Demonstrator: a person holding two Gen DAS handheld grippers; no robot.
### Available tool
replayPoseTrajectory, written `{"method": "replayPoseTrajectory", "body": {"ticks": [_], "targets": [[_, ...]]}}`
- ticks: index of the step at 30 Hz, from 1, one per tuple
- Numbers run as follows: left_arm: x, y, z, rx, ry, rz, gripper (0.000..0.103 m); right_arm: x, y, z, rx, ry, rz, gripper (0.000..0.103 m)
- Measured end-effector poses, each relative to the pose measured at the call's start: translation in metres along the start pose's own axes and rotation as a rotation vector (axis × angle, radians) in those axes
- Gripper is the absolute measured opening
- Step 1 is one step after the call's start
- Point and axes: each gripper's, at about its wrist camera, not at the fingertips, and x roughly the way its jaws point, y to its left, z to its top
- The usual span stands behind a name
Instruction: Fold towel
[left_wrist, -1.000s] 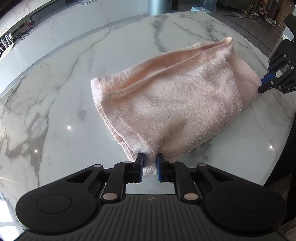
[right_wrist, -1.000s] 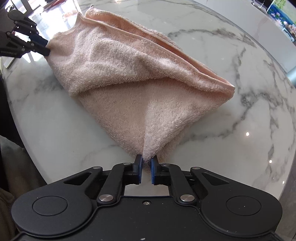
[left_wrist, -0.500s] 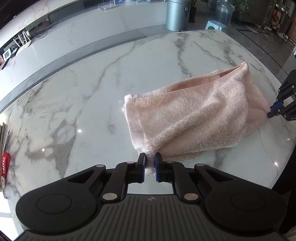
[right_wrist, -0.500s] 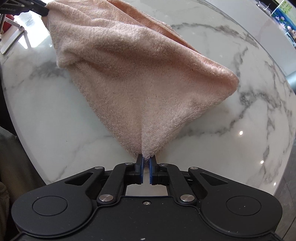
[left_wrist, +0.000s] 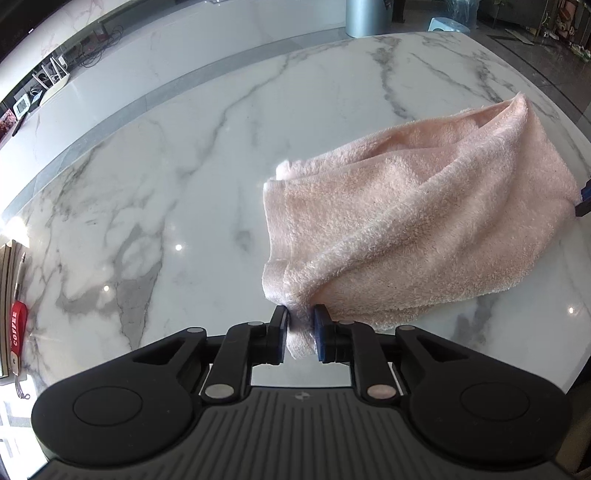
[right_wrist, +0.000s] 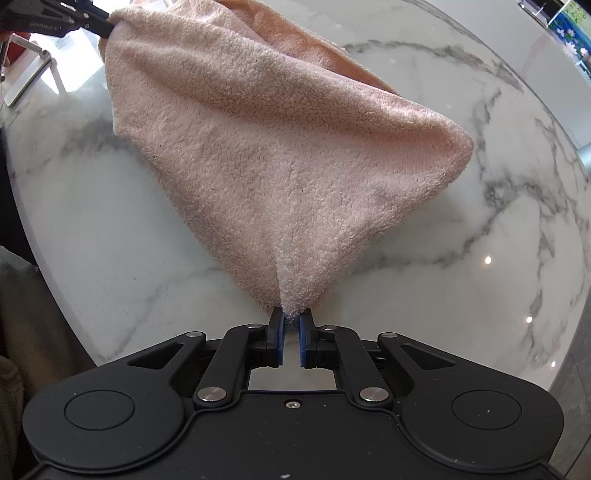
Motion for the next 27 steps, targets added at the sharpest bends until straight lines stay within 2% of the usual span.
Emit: {"method": "replayPoseTrajectory", "body": {"ticks": [1,4,9,15,20,24,27], "targets": [[-0.001,0.002,0.0,-0.002,-0.002,0.002,0.025,-0.005,-0.002,-0.001,-0.008,-0.003,-0.013,0.028],[-0.005,0.006,0.004,0.012,0.006,0.016,0.034,-0.019,-0.009,-0.001,-0.022,-0.01,-0.044,0.029],[-0.014,0.01,0.017,0.048,0.004,0.057,0.035,-0.041,-0.026,0.009,-0.049,-0.016,-0.102,0.029],[-0.03,0.013,0.038,0.102,-0.023,0.085,0.035,-0.06,-0.032,0.044,-0.124,-0.055,-0.121,0.029],[-0.036,0.0,0.06,0.248,-0.06,0.015,0.035,-0.068,-0.031,0.069,-0.176,-0.11,-0.057,0.029],[-0.028,-0.022,0.071,0.387,-0.052,-0.009,0.036,-0.067,-0.029,0.087,-0.22,-0.121,-0.041,0.029],[-0.02,-0.035,0.076,0.452,-0.055,-0.05,0.036,-0.065,-0.029,0.099,-0.248,-0.133,-0.012,0.029]]}}
